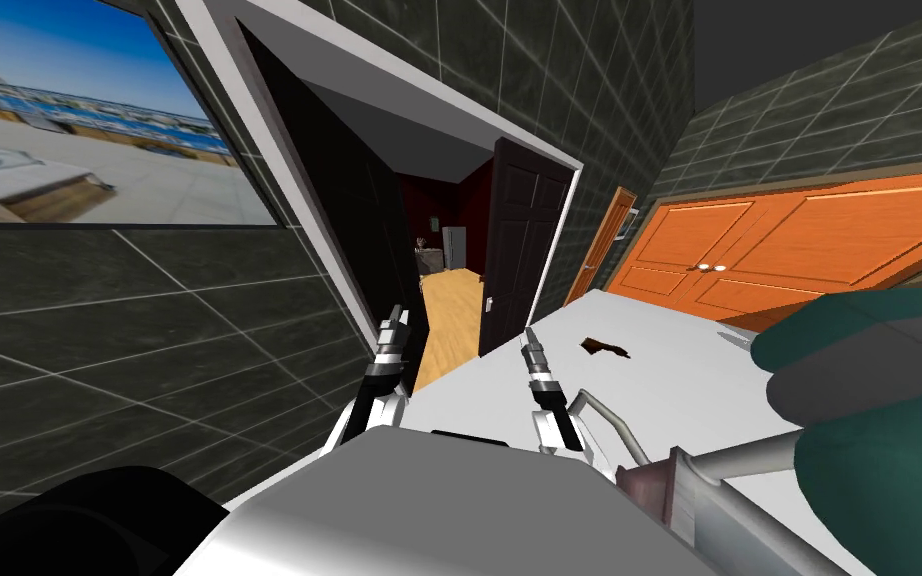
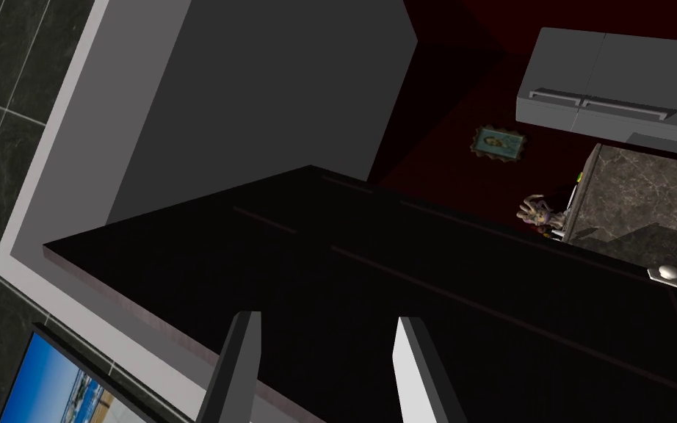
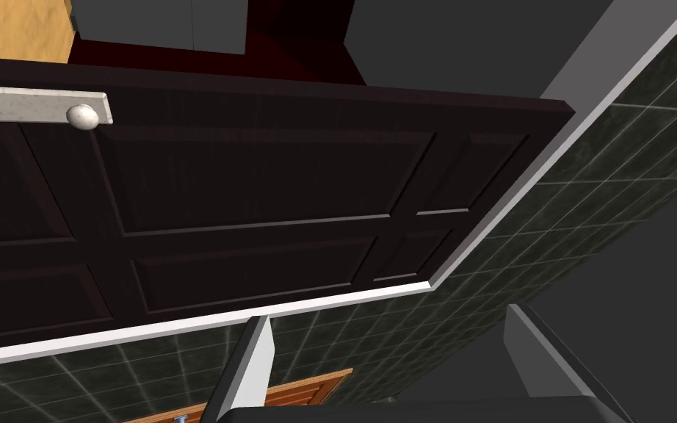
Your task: Push the door open
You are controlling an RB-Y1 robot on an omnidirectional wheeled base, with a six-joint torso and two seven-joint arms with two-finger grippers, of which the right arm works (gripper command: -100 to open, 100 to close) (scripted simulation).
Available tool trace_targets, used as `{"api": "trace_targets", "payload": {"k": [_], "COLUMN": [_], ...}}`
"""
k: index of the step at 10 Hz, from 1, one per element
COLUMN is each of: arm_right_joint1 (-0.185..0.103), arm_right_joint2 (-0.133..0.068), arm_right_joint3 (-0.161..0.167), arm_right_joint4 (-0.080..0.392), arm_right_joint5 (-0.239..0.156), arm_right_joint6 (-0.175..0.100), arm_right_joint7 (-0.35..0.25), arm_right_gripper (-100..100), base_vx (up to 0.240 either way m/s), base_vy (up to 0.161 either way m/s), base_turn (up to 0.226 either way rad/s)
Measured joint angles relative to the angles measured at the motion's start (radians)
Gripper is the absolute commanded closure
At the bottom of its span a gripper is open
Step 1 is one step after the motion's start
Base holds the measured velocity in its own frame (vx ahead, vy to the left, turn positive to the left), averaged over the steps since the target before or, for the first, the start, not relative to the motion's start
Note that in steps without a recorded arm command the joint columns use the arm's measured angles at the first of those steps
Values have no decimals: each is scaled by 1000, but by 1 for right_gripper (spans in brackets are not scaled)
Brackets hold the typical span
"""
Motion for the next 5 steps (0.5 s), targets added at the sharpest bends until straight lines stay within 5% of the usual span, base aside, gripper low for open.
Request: {"api": "trace_targets", "payload": {"k": [5], "arm_right_joint1": [-50], "arm_right_joint2": [-5], "arm_right_joint3": [10], "arm_right_joint4": [122], "arm_right_joint5": [20], "arm_right_joint6": [-31], "arm_right_joint7": [-23], "arm_right_gripper": [-100], "base_vx": [94], "base_vy": [-64], "base_turn": [41]}}
